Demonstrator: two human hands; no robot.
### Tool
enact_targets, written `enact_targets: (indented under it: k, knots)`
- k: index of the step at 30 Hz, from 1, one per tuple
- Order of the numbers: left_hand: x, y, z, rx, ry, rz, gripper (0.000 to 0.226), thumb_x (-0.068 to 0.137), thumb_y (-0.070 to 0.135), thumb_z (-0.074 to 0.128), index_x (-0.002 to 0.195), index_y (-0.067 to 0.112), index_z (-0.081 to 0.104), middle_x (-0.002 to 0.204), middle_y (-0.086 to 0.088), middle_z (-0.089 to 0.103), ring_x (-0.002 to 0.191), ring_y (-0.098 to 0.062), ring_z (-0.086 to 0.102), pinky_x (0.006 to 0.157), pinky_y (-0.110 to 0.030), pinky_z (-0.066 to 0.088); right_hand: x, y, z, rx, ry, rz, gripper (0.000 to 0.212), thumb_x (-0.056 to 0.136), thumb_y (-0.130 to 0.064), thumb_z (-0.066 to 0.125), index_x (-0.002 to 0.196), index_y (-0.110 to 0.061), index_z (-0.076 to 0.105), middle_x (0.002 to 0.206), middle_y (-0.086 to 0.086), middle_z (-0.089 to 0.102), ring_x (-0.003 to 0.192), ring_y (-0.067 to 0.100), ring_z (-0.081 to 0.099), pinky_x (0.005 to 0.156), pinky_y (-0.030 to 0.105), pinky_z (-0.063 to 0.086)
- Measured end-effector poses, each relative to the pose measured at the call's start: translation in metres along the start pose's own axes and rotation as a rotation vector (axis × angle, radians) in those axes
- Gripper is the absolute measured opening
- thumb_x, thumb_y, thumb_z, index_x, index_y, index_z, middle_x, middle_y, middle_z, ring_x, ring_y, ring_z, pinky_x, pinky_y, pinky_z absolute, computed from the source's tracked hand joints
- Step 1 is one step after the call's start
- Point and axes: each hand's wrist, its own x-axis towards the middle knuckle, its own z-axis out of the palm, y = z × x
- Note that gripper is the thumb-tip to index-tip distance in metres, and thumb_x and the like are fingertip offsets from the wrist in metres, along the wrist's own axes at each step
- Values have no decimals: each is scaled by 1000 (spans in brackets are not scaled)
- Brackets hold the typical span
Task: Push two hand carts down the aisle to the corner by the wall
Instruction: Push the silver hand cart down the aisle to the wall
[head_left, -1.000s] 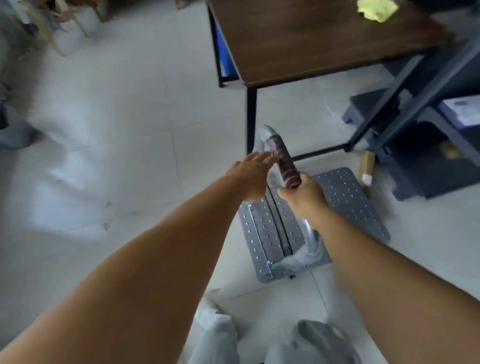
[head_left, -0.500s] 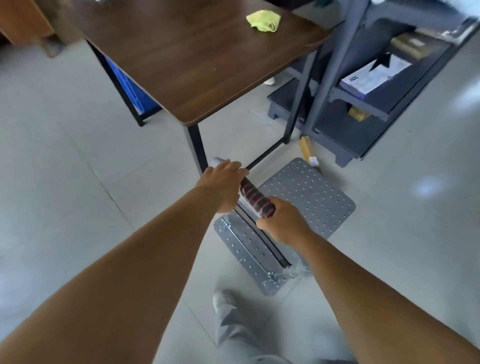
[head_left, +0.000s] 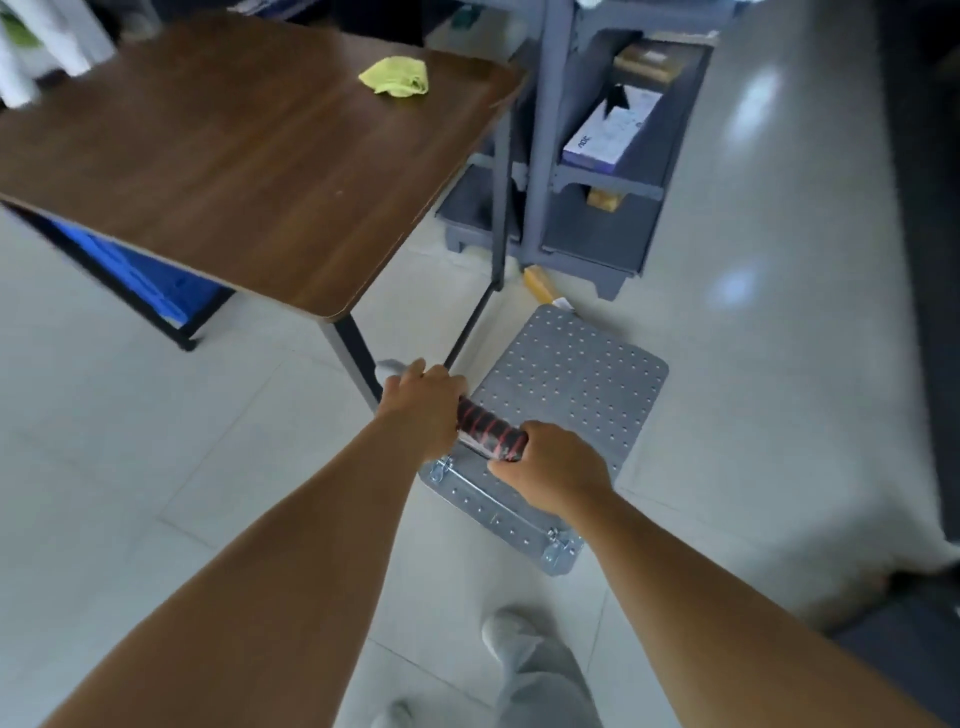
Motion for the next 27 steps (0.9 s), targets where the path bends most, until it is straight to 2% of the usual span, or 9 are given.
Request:
enact_targets:
  k: [5,10,13,19,27]
  knots:
    - [-26,4,13,36,-23,121,23,87,32,59,108,28,52,102,4,51,112,-23,45,102,-49,28,-35,3,8,-52,41,154,19,80,-43,60,89,-28,55,81,-5,58,86,23,64,72,30,48]
    - [-55,10,39,73,-151,173,21,87,28,60,107,28,51,89,5,45,103,-25,46,97,-55,33,-83,8,25,-88,6,251,15,78,-35,61,90,-29,54,82,-6,59,79,19,59,65,27,43]
    - [-63,14,51,71,-156,255,25,87,26,62,110,25,50,89,4,45,102,-26,47,98,-56,37,-105,10,29,-65,15,292,14,78,-32,61,90,-28,55,83,-5,61,78,18,58,65,26,43]
    - [-83,22,48,93,-181,358,19,88,24,61,92,30,43,85,6,49,100,-22,47,98,-51,33,-138,12,44,0,29,368,14,77,-29,59,91,-28,55,82,-5,60,80,18,60,65,26,45]
    - [-90,43,46,140,-157,435,18,91,24,59,94,30,43,92,5,48,104,-22,46,96,-56,27,-157,23,48,39,91,456,9,81,-28,59,87,-29,52,78,-7,57,77,19,58,63,26,41]
